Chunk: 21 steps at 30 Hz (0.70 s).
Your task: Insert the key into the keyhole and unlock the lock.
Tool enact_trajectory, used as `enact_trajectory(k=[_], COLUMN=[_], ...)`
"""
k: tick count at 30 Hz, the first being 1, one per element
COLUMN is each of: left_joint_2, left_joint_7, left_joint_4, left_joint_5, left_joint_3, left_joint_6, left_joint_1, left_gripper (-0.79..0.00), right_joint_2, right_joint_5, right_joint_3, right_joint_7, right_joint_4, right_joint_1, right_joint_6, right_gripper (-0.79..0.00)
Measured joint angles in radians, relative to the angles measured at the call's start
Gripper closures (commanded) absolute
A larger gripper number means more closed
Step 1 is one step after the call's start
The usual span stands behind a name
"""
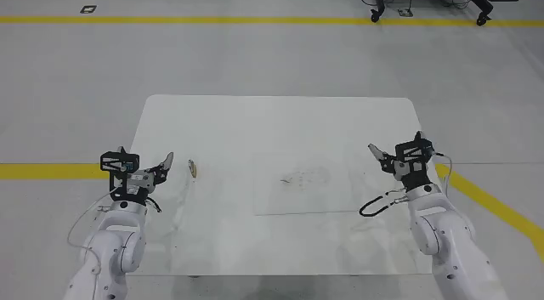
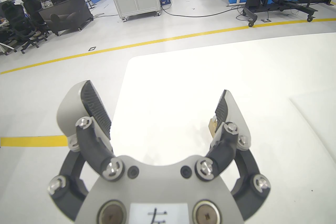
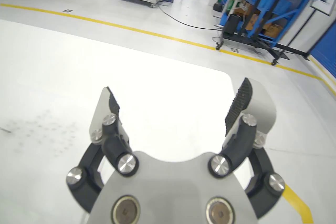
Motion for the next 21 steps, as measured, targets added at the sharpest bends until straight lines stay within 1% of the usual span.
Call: enact_trajectory(k=[3, 6, 8, 11, 21], left_joint_2=[0.000, 0.000, 0.000, 0.000, 0.000], left_joint_7=[0.000, 0.000, 0.000, 0.000, 0.000], left_joint_4=[0.000, 0.000, 0.000, 0.000, 0.000], left_joint_5=[0.000, 0.000, 0.000, 0.000, 0.000], left_joint_3=[0.000, 0.000, 0.000, 0.000, 0.000], left_joint_6=[0.000, 0.000, 0.000, 0.000, 0.000], left_joint_1=[0.000, 0.000, 0.000, 0.000, 0.000], left_gripper=[-0.785, -0.785, -0.785, -0.785, -0.785], right_joint_2=[-0.005, -0.015, -0.025, -0.033, -0.032], right_joint_5=[-0.064, -0.093, -0.084, -0.052, -0.049], right_joint_3=[-0.110, -0.227, -0.299, -0.357, -0.360], right_joint_7=[0.067, 0.105, 0.110, 0.114, 0.118], right_joint_4=[0.030, 0.087, 0.131, 0.174, 0.182], right_joint_1=[0.095, 0.197, 0.263, 0.328, 0.334], right_joint_6=[-0.140, -0.241, -0.301, -0.385, -0.390], right_gripper=[-0.785, -0.785, -0.785, -0.785, -0.785])
